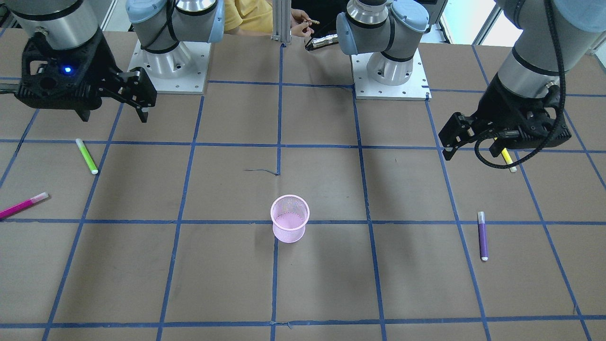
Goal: Insert purple and pink pens into pink cup
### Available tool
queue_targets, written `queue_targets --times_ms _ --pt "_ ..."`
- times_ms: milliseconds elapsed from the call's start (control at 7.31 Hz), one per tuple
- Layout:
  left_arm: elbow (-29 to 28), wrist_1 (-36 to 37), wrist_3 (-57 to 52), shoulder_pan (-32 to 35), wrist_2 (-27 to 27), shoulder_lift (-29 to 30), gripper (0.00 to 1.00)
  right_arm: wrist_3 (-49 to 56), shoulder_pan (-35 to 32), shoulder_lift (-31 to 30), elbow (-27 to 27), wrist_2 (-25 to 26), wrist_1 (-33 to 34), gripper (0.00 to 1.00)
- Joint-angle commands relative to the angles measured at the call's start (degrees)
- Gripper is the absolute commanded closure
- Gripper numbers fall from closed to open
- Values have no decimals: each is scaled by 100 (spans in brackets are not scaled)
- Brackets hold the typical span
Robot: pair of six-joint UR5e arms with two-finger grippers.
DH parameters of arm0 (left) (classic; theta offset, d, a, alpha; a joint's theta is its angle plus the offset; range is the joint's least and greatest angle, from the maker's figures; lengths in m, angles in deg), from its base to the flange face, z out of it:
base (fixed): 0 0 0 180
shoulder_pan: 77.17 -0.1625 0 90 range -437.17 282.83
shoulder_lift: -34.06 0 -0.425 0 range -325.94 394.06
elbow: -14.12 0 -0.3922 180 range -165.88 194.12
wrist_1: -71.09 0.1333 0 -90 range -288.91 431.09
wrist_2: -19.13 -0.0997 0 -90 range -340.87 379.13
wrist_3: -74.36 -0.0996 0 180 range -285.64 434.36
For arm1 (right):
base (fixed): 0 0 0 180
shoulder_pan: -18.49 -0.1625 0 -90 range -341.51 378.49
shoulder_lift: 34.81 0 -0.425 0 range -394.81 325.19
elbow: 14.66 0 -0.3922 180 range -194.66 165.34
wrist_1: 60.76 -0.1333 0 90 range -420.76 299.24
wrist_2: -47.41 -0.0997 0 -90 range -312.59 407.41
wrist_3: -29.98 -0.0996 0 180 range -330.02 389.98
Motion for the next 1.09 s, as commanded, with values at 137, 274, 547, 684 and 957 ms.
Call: queue_targets --times_ms 137,274,547,684,957 --pt "-9 0 0 0 0 5 0 4952 1738 17 251 17 -18 0" --pt "-9 0 0 0 0 -4 0 7012 2275 26 409 -18 52 0" --pt "-18 0 53 0 9 -48 0 9526 2858 375 944 60 1467 0" --pt "-9 -9 53 0 9 -13 0 10773 3218 612 1191 0 2277 0" --pt "-18 -9 175 0 35 31 0 12542 3851 1288 1447 -909 3125 0"
